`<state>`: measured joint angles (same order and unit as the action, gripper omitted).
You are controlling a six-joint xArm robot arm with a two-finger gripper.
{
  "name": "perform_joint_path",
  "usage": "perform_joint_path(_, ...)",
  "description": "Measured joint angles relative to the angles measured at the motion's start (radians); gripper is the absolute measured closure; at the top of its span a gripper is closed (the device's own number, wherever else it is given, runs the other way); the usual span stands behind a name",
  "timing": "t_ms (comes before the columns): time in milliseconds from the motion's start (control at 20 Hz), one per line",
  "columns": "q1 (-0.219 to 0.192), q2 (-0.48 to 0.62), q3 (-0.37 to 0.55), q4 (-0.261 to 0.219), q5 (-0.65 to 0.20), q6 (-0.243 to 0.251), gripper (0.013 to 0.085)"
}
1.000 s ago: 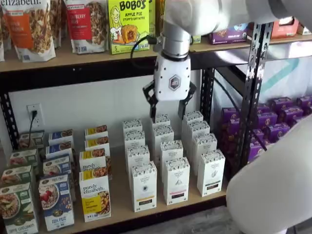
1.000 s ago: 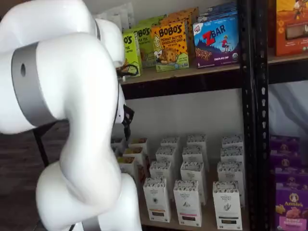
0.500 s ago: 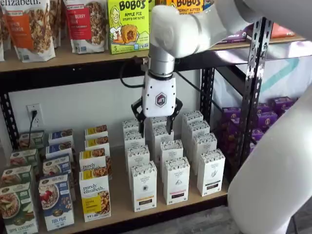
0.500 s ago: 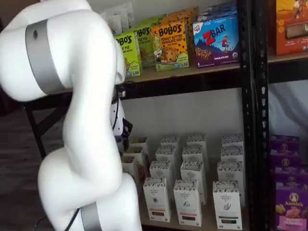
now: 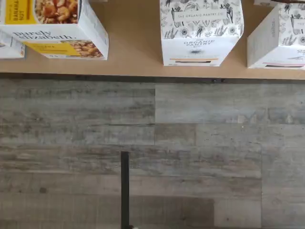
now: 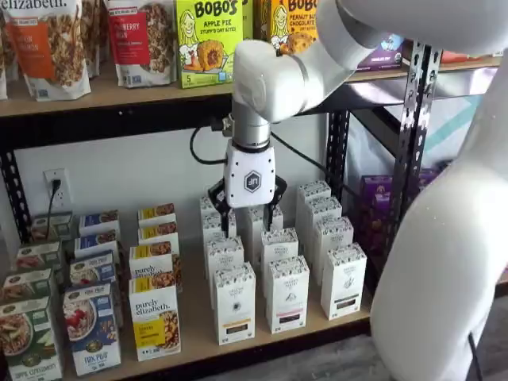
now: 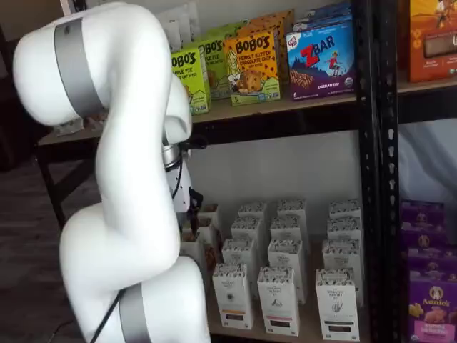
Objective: Pick up the white box with a yellow strip in the middle, on the bottom shelf, the fourth box from the left
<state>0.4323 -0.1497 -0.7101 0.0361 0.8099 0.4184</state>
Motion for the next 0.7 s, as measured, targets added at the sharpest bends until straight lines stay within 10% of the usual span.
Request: perform_joint_path(700,-0.031,0.257,-0.018,-0.048,-0.22,0.002,0.013)
